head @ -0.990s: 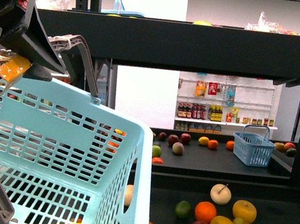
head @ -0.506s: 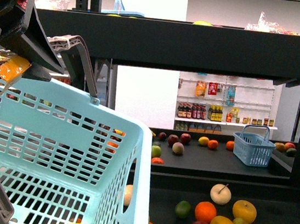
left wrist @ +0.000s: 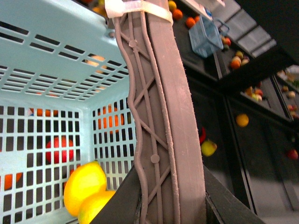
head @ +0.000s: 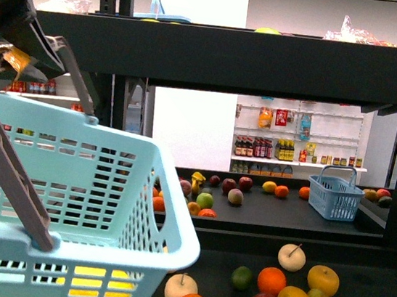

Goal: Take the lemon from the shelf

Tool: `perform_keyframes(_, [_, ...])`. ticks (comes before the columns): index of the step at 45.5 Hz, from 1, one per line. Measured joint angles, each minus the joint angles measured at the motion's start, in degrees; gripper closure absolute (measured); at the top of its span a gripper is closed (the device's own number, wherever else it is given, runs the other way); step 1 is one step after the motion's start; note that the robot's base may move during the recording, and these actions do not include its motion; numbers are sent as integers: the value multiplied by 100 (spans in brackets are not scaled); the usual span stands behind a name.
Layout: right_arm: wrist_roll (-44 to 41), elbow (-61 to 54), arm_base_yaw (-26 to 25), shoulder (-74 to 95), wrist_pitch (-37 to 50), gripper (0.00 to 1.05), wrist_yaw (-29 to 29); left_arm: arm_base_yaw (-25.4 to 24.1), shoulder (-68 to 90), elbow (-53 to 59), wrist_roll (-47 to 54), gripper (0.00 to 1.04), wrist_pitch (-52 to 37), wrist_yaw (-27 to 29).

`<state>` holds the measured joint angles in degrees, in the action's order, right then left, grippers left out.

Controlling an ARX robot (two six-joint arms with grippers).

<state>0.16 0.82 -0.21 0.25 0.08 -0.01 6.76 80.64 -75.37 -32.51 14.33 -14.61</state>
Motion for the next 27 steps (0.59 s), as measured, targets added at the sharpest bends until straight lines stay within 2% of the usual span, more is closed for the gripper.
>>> perform_keyframes(15, [0,0,0,0,0,8,0,-1226,0,0,-1648,86,-256,1707])
perform_keyframes(21, [0,0,0,0,0,8,0,-1523,0,13,-1952,86,-356,1939])
perform_keyframes(27, [0,0,0,0,0,8,0,-1838,0,136,-2411,86,-603,1930])
